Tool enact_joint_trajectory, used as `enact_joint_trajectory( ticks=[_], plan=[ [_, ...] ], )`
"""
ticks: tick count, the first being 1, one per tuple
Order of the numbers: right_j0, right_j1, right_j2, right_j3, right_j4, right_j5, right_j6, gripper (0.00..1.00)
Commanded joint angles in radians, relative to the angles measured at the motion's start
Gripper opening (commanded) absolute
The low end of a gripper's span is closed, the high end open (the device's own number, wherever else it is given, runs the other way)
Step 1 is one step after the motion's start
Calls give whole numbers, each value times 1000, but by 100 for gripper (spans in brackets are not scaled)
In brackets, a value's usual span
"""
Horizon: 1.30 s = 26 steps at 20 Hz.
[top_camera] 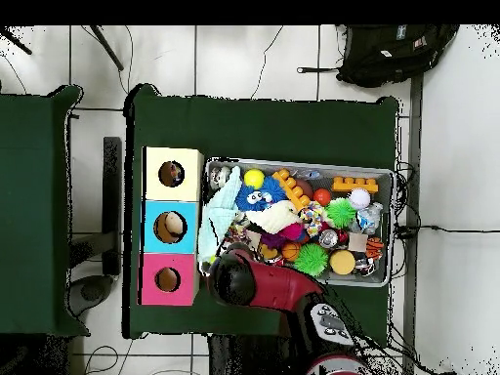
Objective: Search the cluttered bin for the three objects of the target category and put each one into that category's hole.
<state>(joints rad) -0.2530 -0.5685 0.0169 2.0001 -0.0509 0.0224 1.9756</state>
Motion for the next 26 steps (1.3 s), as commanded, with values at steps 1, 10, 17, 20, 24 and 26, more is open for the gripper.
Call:
enact_joint_trajectory(
  ticks=[1,10,17,20,24,26],
  plan=[
    [-39,77,84,-13,-44,-77,116,100],
    [-42,72,68,-36,-40,-48,109,100],
    [-57,29,81,-13,-33,-16,111,100],
    [-76,23,99,-10,-37,-15,107,100],
    [-86,20,101,-1,-42,-68,127,0],
    [-89,19,102,2,-45,-86,133,0]
  ],
)
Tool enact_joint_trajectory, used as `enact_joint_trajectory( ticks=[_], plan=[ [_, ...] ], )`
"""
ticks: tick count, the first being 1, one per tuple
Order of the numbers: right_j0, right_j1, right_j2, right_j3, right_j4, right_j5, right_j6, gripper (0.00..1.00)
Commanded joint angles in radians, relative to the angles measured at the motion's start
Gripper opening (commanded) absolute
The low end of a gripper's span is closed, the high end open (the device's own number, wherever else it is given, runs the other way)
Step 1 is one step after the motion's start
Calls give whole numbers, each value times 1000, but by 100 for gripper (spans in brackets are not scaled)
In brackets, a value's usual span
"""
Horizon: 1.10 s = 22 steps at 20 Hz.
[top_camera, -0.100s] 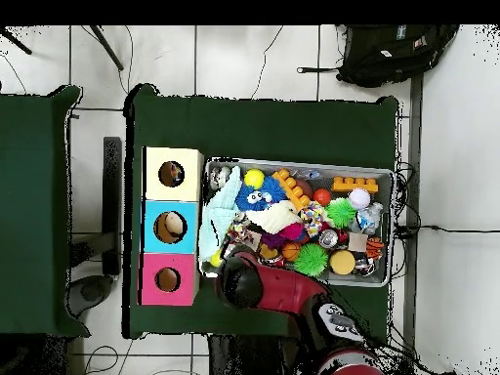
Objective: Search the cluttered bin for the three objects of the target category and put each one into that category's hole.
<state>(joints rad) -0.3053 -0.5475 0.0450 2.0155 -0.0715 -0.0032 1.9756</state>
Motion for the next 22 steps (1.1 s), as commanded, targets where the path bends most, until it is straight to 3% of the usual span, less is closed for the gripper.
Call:
enact_joint_trajectory(
  ticks=[1,5,13,22],
  plan=[
    [-38,-2,74,-12,-26,-70,136,0],
    [0,-21,39,-13,-1,-55,149,0],
    [-2,-22,64,-7,8,-44,156,0],
    [46,-103,54,10,48,47,165,0]
  ],
)
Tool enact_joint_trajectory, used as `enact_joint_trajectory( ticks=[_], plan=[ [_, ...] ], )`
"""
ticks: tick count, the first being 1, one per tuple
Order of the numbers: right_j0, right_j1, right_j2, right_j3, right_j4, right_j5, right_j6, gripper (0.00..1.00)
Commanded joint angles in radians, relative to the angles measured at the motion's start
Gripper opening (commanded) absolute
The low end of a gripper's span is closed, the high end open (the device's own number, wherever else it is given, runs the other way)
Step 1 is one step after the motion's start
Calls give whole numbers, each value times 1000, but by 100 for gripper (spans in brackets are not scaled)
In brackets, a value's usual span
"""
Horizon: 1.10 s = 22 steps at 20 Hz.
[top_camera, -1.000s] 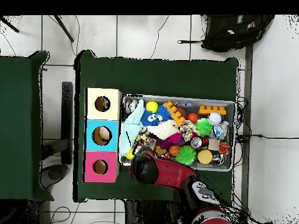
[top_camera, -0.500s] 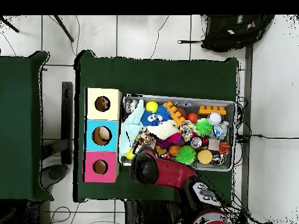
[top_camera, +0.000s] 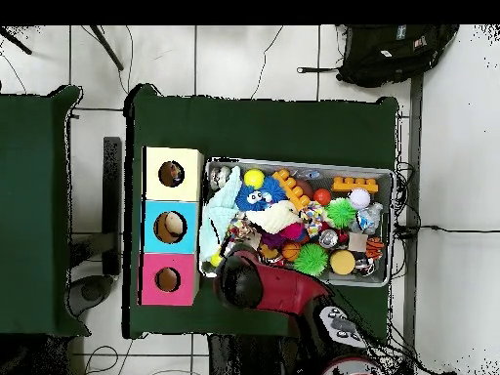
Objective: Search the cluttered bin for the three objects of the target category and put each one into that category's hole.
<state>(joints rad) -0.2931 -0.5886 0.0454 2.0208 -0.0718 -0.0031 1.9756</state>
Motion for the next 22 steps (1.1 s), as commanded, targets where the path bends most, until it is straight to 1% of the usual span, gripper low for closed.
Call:
enact_joint_trajectory(
  ticks=[1,6,10,17,22],
  plan=[
    [32,-57,55,0,49,48,164,0],
    [50,-47,51,-13,58,42,170,0],
    [64,-59,45,1,62,40,180,0],
    [71,-53,41,19,59,11,187,0],
    [89,-74,20,19,68,45,185,0]
  ],
)
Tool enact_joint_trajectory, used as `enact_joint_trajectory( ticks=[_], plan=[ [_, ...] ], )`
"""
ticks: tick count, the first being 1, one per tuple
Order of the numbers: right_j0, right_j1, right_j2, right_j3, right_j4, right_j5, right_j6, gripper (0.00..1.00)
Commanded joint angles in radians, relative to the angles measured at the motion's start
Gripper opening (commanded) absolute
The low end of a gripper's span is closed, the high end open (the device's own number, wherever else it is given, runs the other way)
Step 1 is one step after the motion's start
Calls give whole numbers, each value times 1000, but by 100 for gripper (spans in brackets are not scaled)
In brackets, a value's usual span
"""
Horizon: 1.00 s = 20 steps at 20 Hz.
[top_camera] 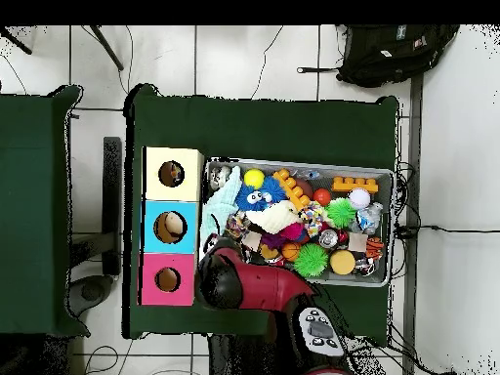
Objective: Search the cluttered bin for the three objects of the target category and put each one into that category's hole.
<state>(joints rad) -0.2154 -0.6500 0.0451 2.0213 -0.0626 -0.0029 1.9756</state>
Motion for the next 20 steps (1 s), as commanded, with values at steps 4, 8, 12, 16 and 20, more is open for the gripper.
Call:
enact_joint_trajectory(
  ticks=[4,8,12,16,20],
  plan=[
    [7,-39,19,4,68,100,165,0],
    [-2,-54,18,-21,68,152,135,0],
    [-9,-89,15,-22,61,205,113,0],
    [-3,-118,12,-29,59,257,108,0],
    [-8,-145,14,-46,54,318,94,0]
  ],
)
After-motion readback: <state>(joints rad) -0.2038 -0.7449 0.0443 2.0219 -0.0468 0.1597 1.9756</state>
